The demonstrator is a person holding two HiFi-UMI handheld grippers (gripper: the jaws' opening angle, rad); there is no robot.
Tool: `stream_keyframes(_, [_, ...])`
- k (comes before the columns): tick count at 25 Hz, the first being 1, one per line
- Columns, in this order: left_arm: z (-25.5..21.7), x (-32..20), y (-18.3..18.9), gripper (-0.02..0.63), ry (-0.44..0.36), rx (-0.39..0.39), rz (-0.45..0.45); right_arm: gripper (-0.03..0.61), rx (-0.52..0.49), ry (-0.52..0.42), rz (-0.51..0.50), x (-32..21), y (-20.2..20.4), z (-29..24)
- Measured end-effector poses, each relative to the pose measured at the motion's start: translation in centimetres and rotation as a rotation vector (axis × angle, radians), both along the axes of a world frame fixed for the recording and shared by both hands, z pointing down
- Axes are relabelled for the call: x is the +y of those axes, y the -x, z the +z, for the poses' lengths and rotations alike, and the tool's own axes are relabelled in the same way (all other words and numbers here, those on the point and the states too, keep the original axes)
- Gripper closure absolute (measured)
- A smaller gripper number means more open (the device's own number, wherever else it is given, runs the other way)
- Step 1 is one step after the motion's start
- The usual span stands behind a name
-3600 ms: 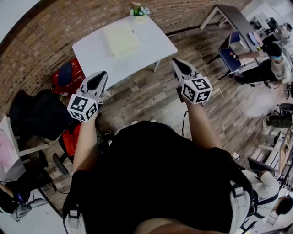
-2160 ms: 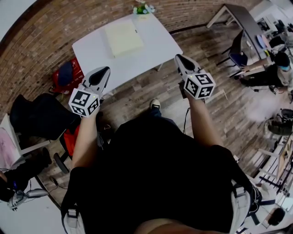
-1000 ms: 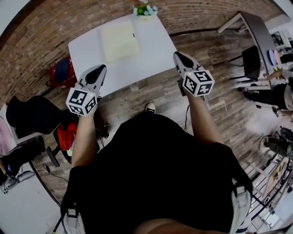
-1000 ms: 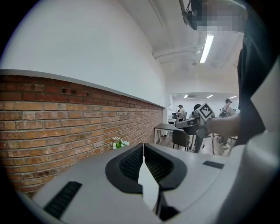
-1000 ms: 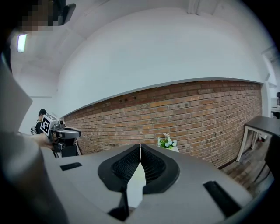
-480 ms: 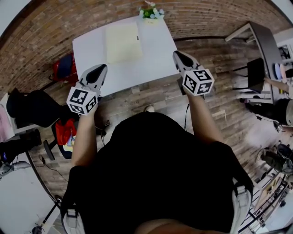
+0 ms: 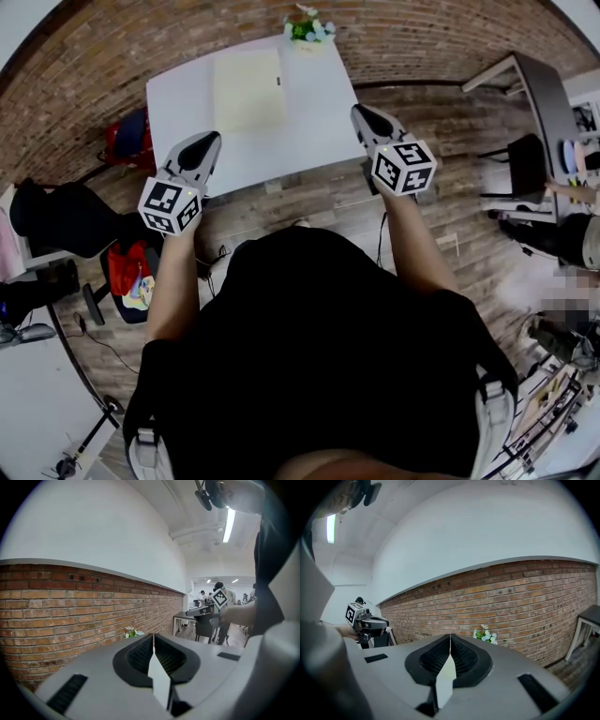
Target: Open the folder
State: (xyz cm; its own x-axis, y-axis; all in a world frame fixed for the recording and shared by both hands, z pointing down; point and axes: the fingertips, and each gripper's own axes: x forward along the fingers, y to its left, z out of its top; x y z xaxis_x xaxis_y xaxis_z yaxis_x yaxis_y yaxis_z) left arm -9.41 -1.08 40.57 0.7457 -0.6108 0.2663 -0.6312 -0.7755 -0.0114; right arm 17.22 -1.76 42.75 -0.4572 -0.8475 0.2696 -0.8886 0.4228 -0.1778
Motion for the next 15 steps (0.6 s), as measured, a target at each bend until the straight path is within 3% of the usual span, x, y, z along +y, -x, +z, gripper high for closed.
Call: stream_keyframes(15, [0.4,0.0,0.5,0.595,0.016,0.001,-0.025,0.548,-0.001,0.009,-0.042,-1.0,1.2,0.2])
